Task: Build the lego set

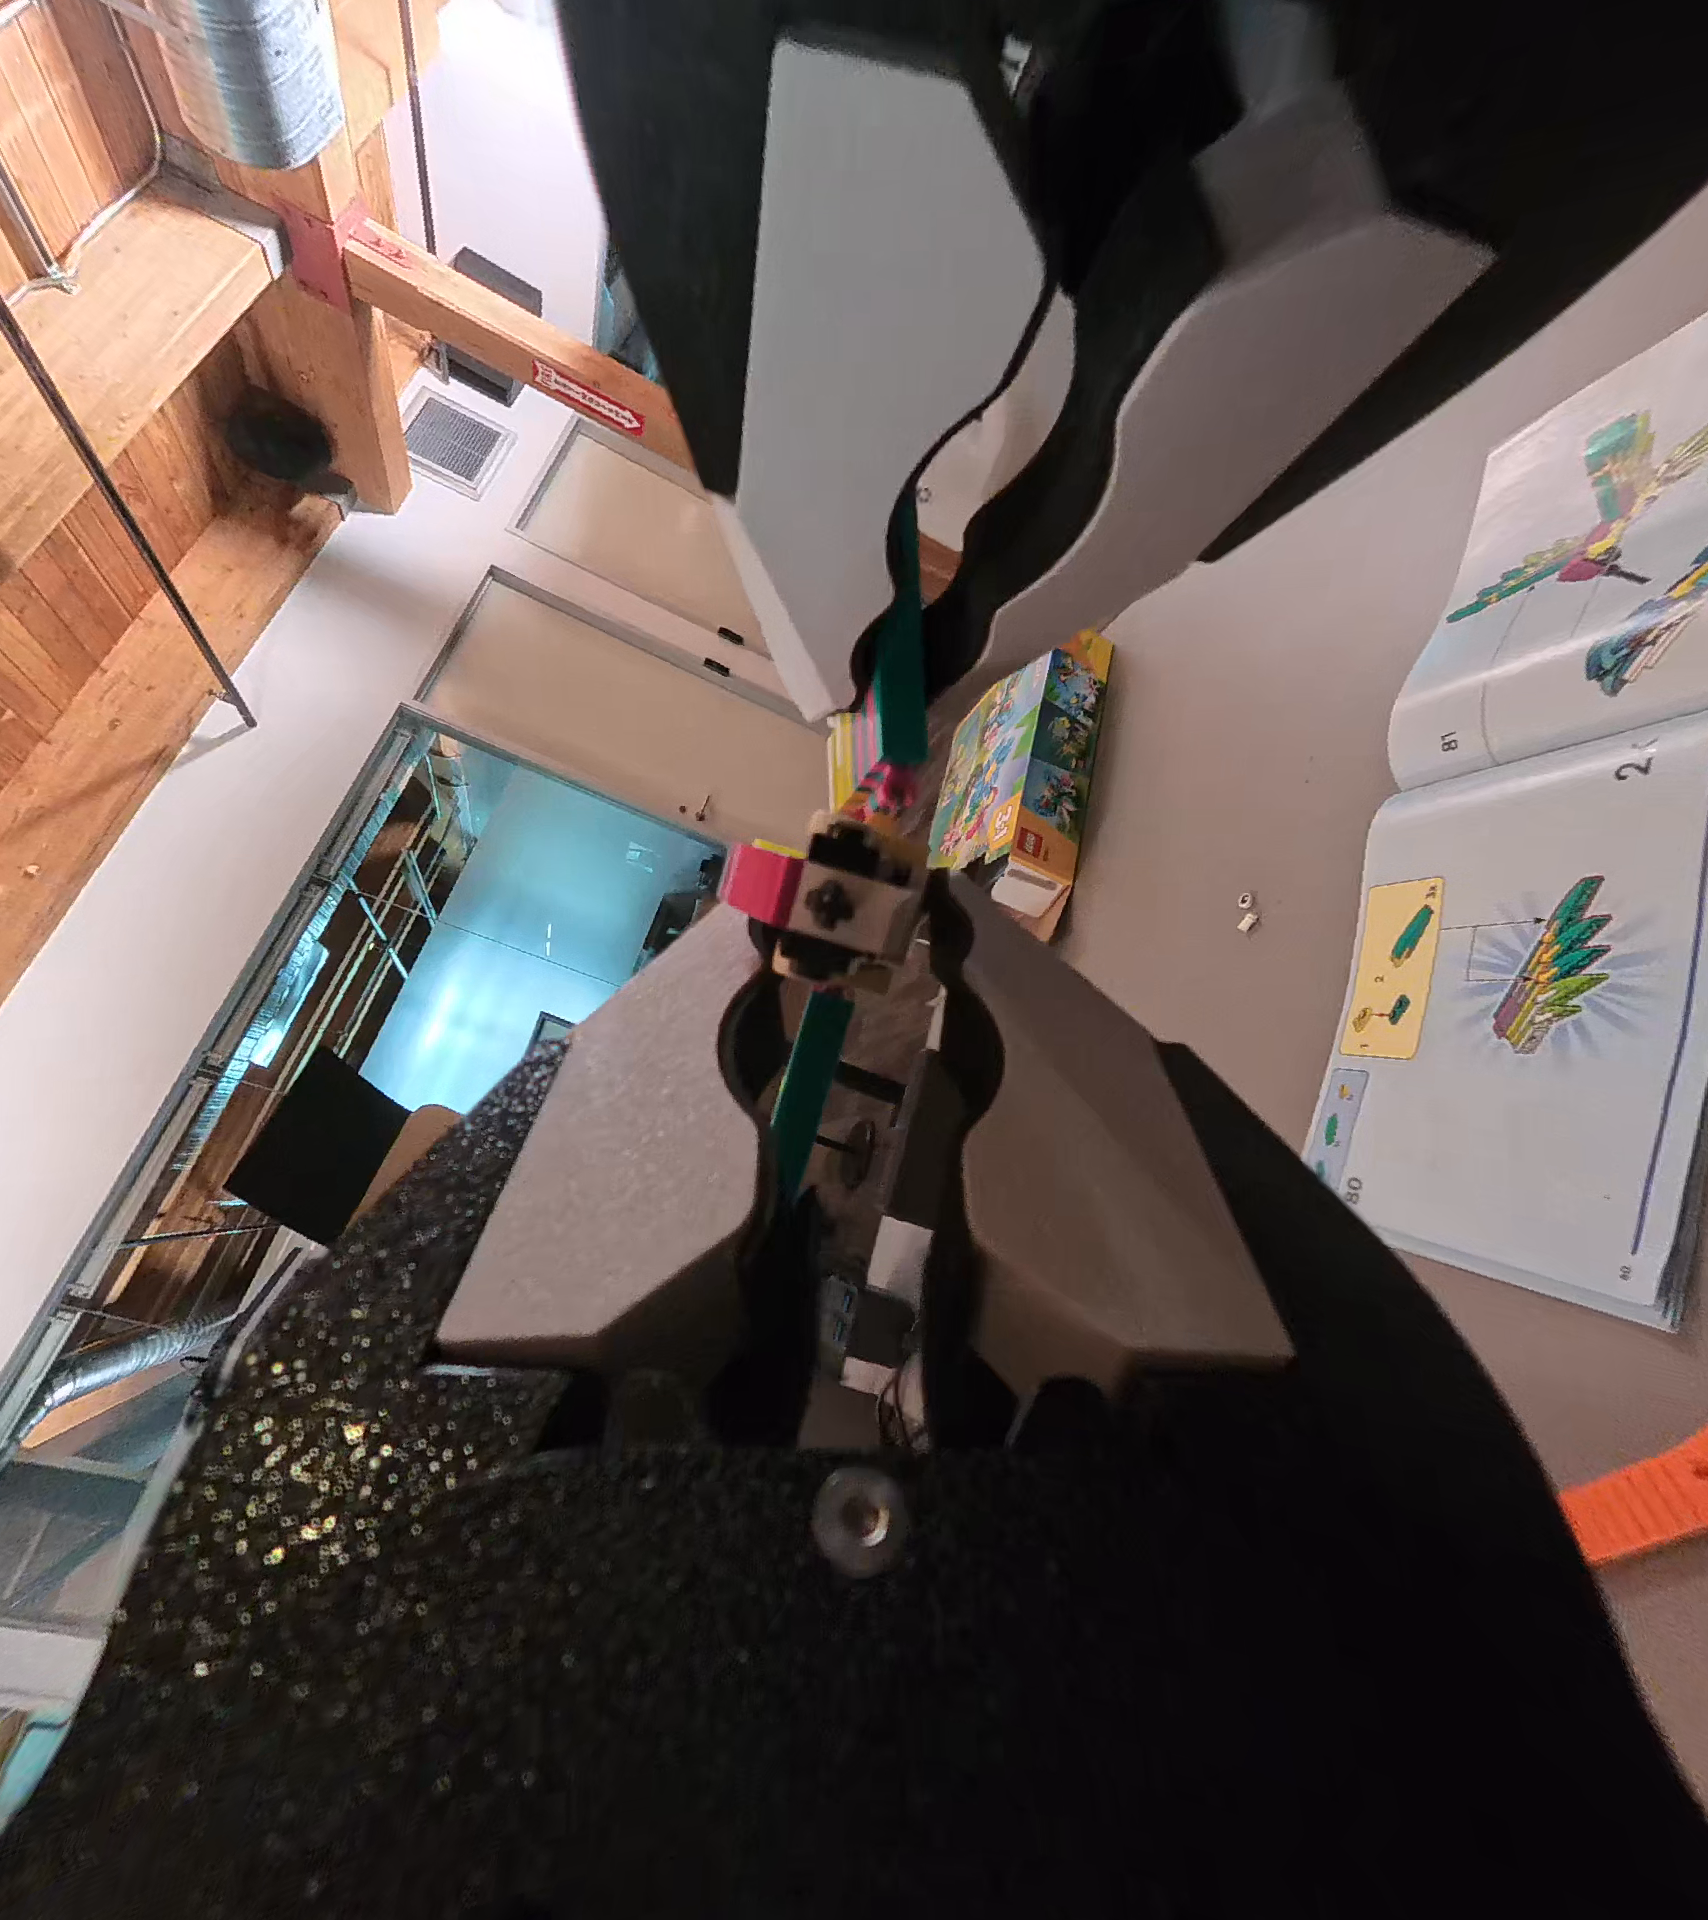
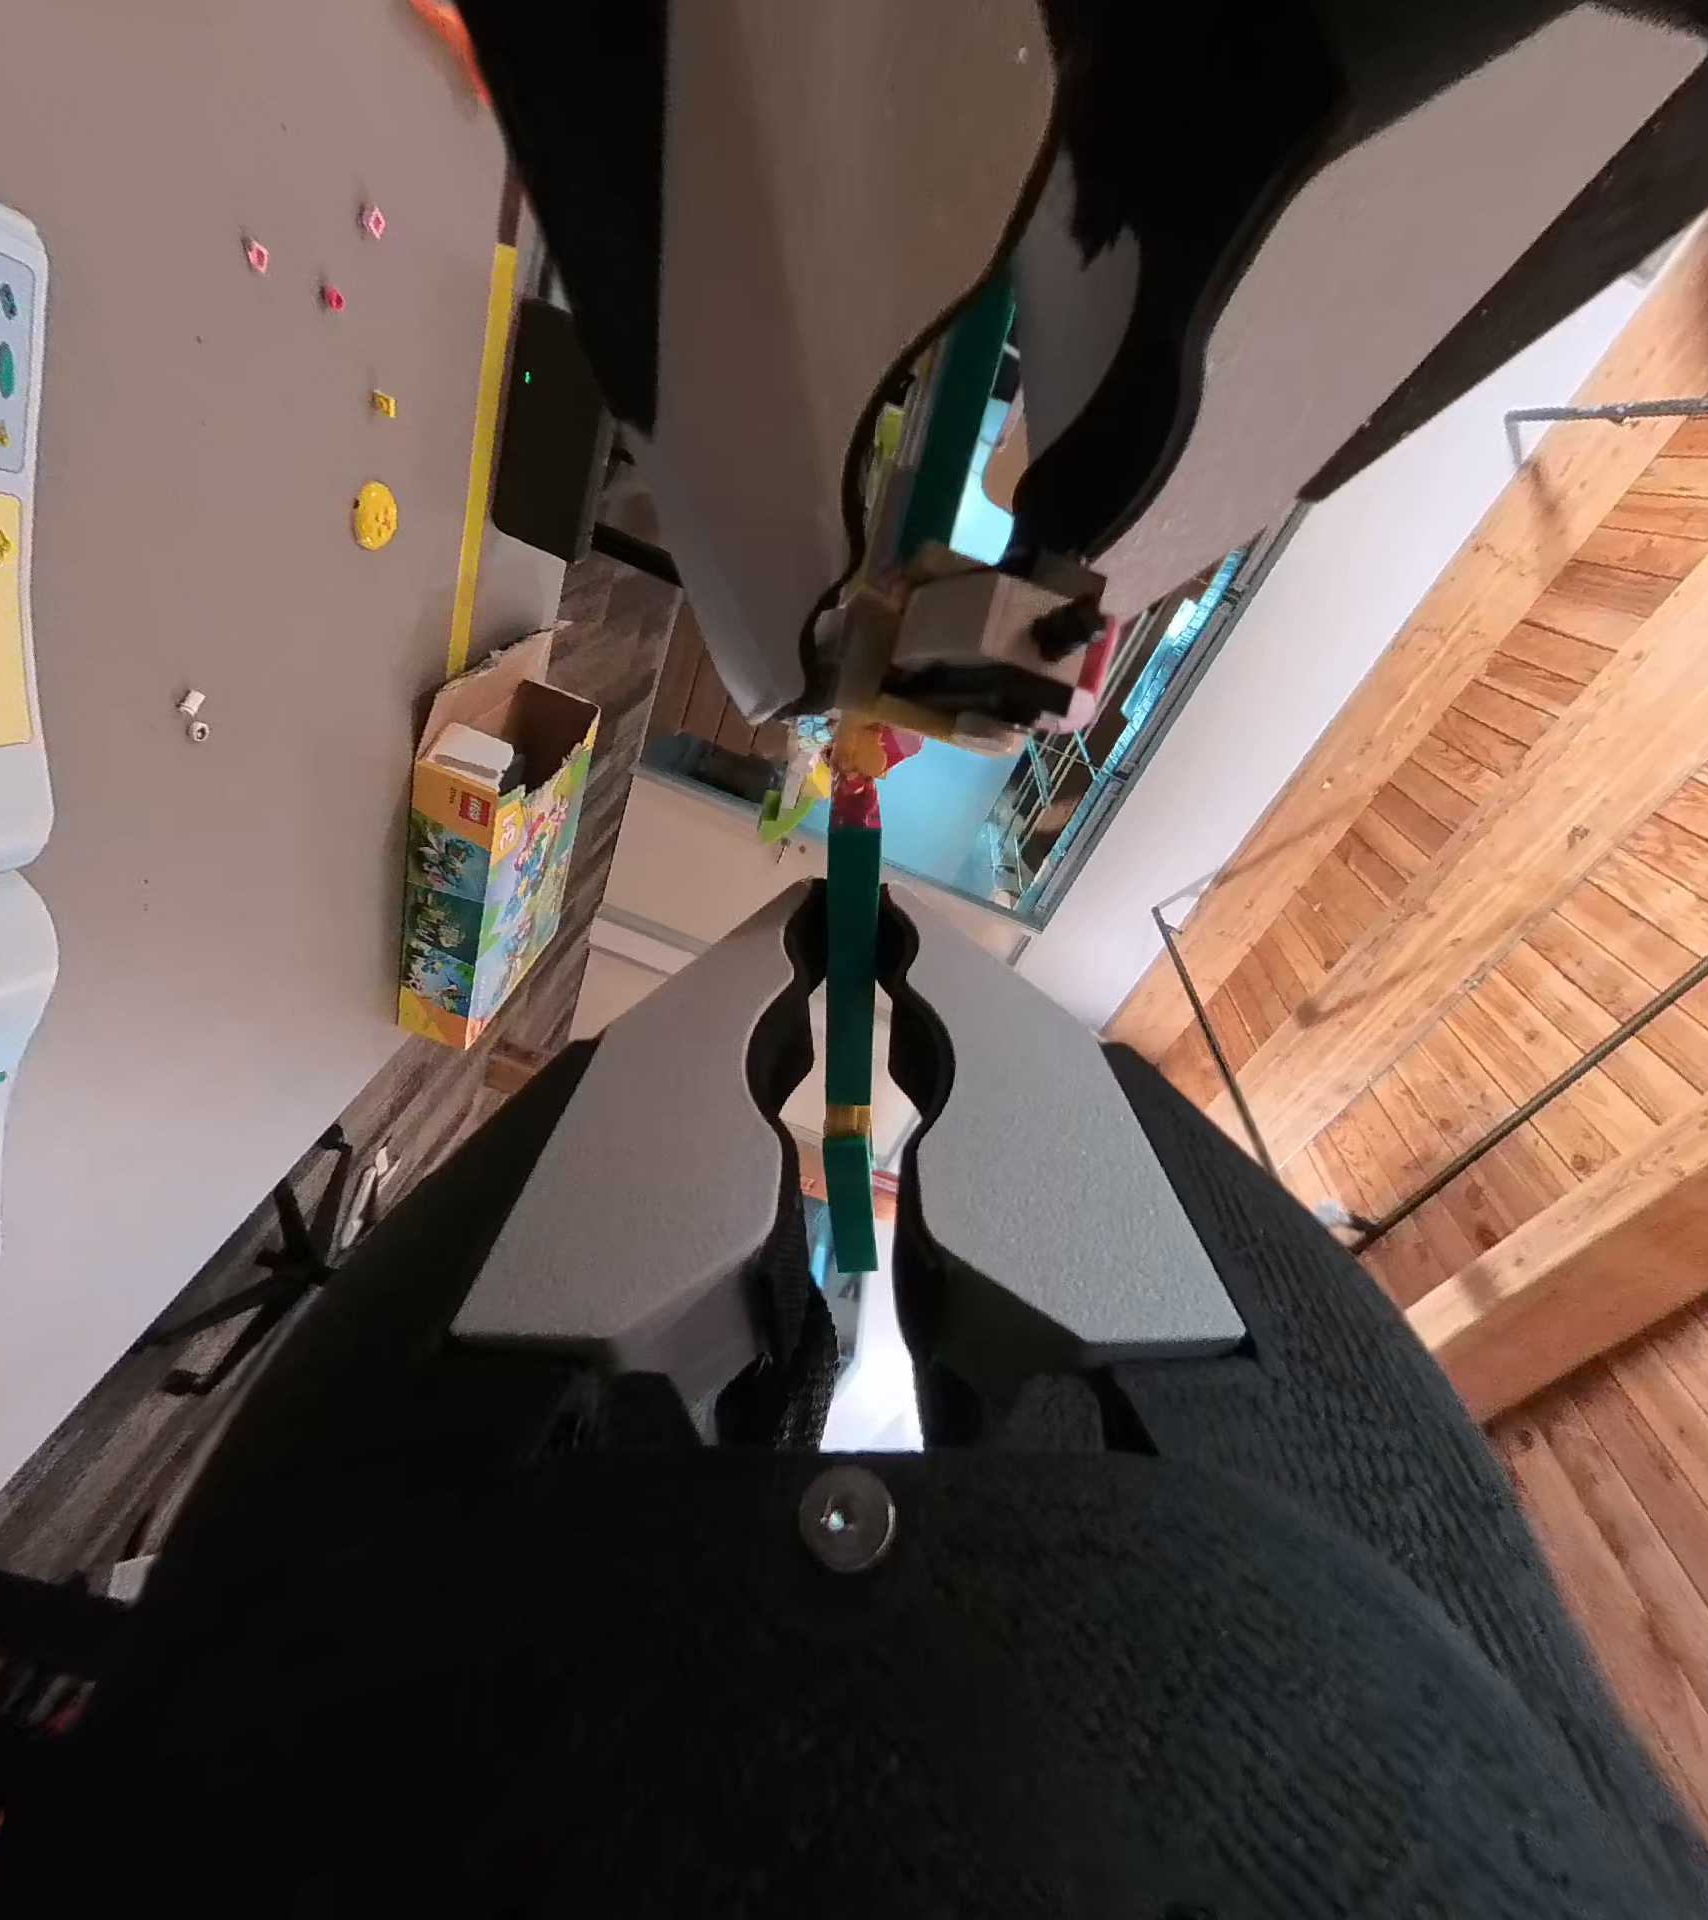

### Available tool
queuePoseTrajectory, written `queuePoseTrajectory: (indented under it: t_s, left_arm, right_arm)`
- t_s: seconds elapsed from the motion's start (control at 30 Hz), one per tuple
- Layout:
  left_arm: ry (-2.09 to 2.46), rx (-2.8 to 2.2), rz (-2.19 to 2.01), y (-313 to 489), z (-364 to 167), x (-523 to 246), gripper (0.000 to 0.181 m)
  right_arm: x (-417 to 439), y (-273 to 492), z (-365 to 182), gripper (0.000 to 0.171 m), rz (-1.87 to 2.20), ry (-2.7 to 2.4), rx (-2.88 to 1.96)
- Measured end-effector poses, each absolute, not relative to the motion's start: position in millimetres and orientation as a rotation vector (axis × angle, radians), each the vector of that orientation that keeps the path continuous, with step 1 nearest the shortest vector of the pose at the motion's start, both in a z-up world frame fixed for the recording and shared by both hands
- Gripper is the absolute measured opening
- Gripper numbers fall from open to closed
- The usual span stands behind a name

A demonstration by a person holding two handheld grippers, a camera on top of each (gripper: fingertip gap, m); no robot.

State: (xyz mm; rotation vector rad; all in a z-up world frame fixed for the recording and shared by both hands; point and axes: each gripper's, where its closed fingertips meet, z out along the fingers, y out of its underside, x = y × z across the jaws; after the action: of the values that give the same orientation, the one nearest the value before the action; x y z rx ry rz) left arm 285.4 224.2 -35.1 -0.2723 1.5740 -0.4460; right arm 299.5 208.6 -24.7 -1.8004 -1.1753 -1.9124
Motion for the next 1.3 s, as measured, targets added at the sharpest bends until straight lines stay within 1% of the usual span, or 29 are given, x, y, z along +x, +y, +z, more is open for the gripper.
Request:
queuePoseTrajectory:
  t_s: [0.5, 0.63, 0.93, 1.0, 1.03, 1.13, 1.2, 1.3]
  left_arm:
    - [1.669, -0.381, -0.525, 227, -44, 287, 0.023]
    - [1.672, -0.495, -0.593, 231, -37, 280, 0.023]
    - [1.659, -0.456, -0.588, 233, -31, 275, 0.023]
    - [1.684, -0.456, -0.579, 237, -36, 277, 0.023]
    - [1.725, -0.448, -0.588, 238, -42, 279, 0.023]
    - [1.825, -0.499, -0.644, 244, -63, 291, 0.023]
    - [1.878, -0.535, -0.634, 251, -77, 298, 0.023]
    - [1.932, -0.562, -0.606, 256, -92, 304, 0.024]
  right_arm:
    - [304, 206, -28, 0.006, -1.809, -1.049, -1.897]
    - [305, 204, -27, 0.006, -1.712, -0.976, -1.983]
    - [298, 203, -24, 0.006, -1.665, -0.942, -1.996]
    - [297, 201, -46, 0.006, -1.495, -0.964, -2.102]
    - [293, 198, -72, 0.006, -1.294, -0.999, -2.219]
    - [268, 176, -171, 0.006, -0.468, -0.933, -2.567]
    - [275, 163, -220, 0.006, -0.256, -0.832, -2.677]
    - [282, 147, -271, 0.006, -0.12, -0.744, -2.781]
